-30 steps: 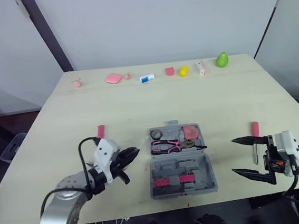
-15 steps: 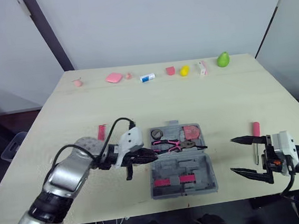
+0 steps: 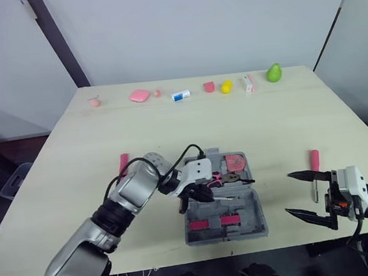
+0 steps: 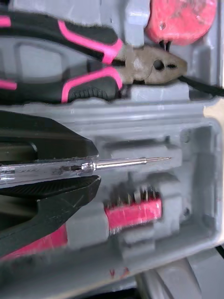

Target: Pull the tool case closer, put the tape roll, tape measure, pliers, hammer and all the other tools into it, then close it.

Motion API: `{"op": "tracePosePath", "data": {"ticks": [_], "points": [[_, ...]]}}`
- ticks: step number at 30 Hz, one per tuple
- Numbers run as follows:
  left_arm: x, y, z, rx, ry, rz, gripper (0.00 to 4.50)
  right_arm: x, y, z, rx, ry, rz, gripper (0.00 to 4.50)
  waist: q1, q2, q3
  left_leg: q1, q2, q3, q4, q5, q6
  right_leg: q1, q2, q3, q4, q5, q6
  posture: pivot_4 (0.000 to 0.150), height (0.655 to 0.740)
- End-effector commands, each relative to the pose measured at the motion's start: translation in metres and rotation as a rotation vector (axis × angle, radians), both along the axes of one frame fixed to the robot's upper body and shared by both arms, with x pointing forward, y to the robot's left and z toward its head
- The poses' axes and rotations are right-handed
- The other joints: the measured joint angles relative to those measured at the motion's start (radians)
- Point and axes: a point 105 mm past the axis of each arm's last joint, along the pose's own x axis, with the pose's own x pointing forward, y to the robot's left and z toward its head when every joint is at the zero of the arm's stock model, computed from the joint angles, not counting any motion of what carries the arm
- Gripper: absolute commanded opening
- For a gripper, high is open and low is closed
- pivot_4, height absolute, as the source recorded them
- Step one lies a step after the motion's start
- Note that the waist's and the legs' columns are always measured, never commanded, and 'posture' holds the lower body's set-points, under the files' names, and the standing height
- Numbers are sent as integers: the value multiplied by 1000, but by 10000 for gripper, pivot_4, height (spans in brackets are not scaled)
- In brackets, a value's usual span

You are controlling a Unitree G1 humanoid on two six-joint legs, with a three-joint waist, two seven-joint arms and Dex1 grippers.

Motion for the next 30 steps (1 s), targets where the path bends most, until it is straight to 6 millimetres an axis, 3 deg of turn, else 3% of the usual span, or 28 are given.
{"op": "tracePosePath", "data": {"ticks": [1,9,20,30], "points": [[4,-2,5,16,-37,-10,638,-1,-1,13,-7,-70,-4,45000,-1,0,0,0,0,0,0,0,0,0,0,0,0,0,0,1500,7400],[3,0,3,30,-38,-10,638,-2,-2,13,-15,-77,-12,45000,1,0,0,-4,0,-2,5,0,0,0,0,-1,0,0,0,1500,7400],[3,-16,-9,28,-42,-32,638,-3,-1,10,-24,-74,-6,45000,4,0,0,-5,-2,-4,7,0,0,0,0,0,1,0,1,1500,7400],[6,-19,-11,40,-57,-51,638,-2,1,9,-23,-77,-8,45000,5,0,0,-6,-2,-5,7,0,0,0,0,0,1,0,1,1500,7400]]}}
